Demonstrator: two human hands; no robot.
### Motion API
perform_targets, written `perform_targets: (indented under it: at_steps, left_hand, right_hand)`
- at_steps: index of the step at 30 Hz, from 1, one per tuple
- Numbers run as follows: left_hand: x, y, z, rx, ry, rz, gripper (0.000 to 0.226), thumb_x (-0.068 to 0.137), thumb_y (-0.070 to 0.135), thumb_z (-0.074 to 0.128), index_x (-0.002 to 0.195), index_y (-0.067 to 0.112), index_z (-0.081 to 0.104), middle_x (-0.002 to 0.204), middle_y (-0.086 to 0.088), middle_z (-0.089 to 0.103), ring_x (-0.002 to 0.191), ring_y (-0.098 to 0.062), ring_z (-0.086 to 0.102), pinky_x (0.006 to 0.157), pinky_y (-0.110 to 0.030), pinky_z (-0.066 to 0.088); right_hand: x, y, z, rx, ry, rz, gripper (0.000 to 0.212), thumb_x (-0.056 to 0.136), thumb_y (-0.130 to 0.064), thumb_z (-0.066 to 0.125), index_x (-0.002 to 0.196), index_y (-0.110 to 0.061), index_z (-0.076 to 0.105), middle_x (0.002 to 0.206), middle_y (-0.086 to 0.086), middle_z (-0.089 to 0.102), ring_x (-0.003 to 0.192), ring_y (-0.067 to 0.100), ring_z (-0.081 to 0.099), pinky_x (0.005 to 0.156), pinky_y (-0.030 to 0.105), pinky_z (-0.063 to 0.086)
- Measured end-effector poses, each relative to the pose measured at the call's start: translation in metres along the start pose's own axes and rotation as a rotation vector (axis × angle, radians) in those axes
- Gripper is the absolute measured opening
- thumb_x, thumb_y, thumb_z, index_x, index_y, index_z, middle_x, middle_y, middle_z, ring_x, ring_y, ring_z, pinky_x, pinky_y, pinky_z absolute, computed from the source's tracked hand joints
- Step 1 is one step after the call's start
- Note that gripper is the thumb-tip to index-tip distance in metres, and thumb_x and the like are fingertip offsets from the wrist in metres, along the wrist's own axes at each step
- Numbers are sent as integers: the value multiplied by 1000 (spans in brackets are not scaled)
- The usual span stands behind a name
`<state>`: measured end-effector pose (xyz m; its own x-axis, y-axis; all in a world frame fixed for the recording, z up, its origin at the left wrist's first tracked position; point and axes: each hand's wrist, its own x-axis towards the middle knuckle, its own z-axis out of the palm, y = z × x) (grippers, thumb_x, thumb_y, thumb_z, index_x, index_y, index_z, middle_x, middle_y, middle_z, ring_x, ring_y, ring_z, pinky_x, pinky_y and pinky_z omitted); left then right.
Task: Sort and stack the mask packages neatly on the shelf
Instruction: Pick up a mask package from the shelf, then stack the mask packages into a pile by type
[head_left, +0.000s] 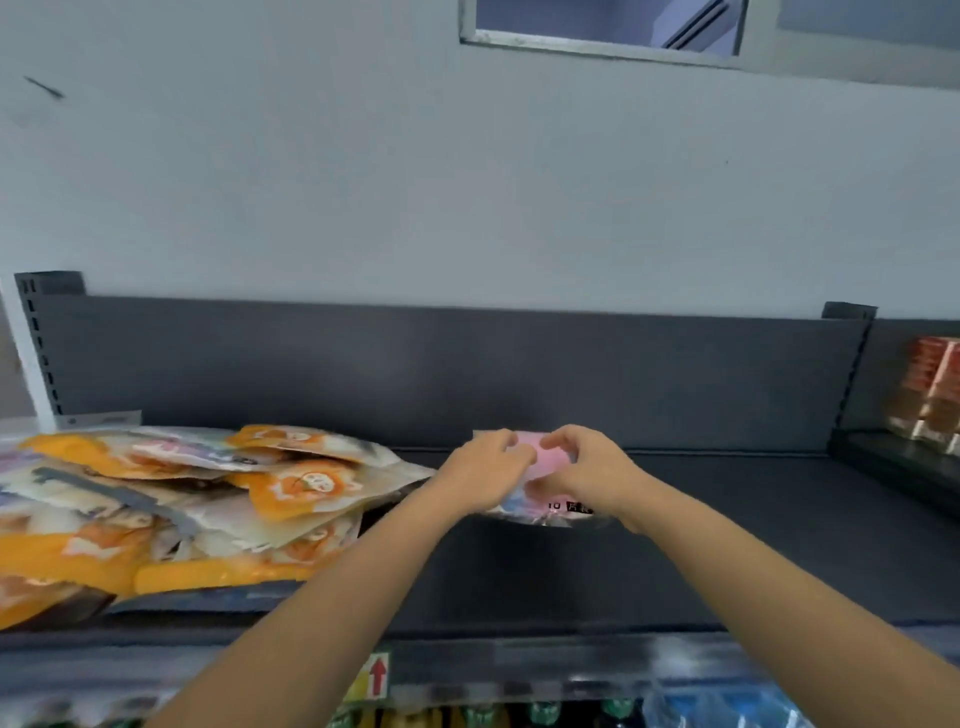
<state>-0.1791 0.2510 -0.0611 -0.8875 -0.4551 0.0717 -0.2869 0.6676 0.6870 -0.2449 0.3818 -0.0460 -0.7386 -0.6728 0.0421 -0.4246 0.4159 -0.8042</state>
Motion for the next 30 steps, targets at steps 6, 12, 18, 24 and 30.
perform_targets:
  at_steps: [6, 12, 18, 24, 30]
  left_hand:
    - [20, -5, 41, 46, 23, -111, 48, 91, 37, 43, 133, 15, 52, 142, -9, 50, 125, -28, 48, 104, -40, 37]
    - [26, -19, 50, 149, 37, -211, 46, 82, 49, 40, 103, 12, 57, 127, -15, 56, 115, -35, 52, 95, -41, 41]
    - [30, -29, 47, 419, -7, -185, 65, 90, 59, 33, 133, 12, 47, 145, -14, 42, 135, -39, 33, 108, -48, 31]
    - [16, -14, 9, 507, 80, -37, 72, 94, 54, 41, 152, 14, 25, 159, -11, 22, 146, -29, 18, 118, -41, 20]
    - [-17, -14, -64, 395, 229, 45, 69, 91, 51, 52, 149, 19, 33, 154, 0, 35, 137, -20, 39, 109, -39, 35]
  right_hand:
    - [27, 44, -4, -54, -103, 2, 62, 73, -13, 76, 128, -15, 49, 125, 3, 53, 103, 13, 47, 79, 23, 39]
    - [40, 64, 14, -223, -154, -93, 68, 75, -22, 74, 135, -13, 45, 136, 5, 48, 112, 16, 51, 80, 23, 41]
    - [51, 58, 19, -520, -195, -158, 50, 76, -37, 60, 121, -15, 55, 128, 9, 55, 118, 29, 51, 97, 39, 46]
    - [58, 29, 22, -627, -151, -250, 51, 76, -49, 55, 116, -18, 53, 121, 7, 57, 115, 30, 53, 93, 41, 47]
    - [62, -26, 49, -530, -62, -318, 48, 80, -46, 62, 118, -16, 56, 119, 5, 61, 106, 25, 59, 83, 35, 49]
